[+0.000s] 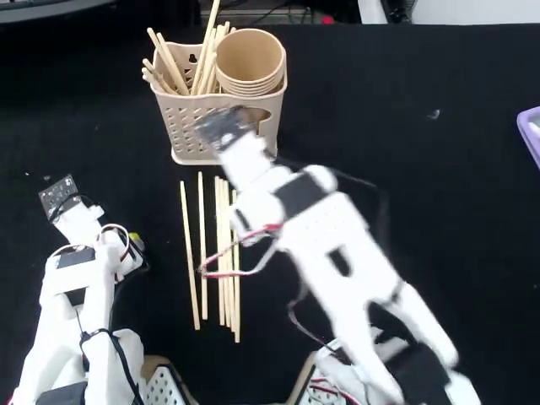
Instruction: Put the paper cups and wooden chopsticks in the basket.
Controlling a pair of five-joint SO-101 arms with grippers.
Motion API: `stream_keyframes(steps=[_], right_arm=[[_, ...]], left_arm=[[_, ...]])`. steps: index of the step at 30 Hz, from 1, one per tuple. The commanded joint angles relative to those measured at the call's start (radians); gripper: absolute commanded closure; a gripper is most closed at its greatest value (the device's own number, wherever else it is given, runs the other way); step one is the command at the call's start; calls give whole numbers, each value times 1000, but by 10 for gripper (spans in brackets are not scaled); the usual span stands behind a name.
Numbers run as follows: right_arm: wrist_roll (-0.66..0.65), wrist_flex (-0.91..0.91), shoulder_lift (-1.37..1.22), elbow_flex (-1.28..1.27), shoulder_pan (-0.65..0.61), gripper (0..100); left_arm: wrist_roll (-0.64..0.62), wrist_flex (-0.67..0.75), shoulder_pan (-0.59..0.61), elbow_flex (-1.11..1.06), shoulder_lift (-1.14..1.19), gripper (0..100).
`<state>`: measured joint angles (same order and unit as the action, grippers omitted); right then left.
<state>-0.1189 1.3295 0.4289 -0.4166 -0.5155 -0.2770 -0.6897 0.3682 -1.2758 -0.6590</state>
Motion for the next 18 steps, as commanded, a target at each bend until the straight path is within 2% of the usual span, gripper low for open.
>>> stream_keyframes(steps=[1, 4, 7, 11, 15, 18], right_arm=[[-20, 11, 168, -24, 233, 871], [-20, -49, 219, -116, 453, 871], [-18, -161, 217, -280, 575, 871], [48, -362, 219, -526, 655, 871], [109, -552, 219, -682, 709, 871], [118, -615, 213, -727, 730, 871]], left_arm=[[15, -215, -10, 197, -14, 743], [15, -457, -87, 372, -14, 633], [9, -598, -199, 495, -12, 612], [-3, -651, -397, 526, -12, 626], [-213, -657, -559, 489, -12, 622], [-261, -615, -650, 438, -12, 621]])
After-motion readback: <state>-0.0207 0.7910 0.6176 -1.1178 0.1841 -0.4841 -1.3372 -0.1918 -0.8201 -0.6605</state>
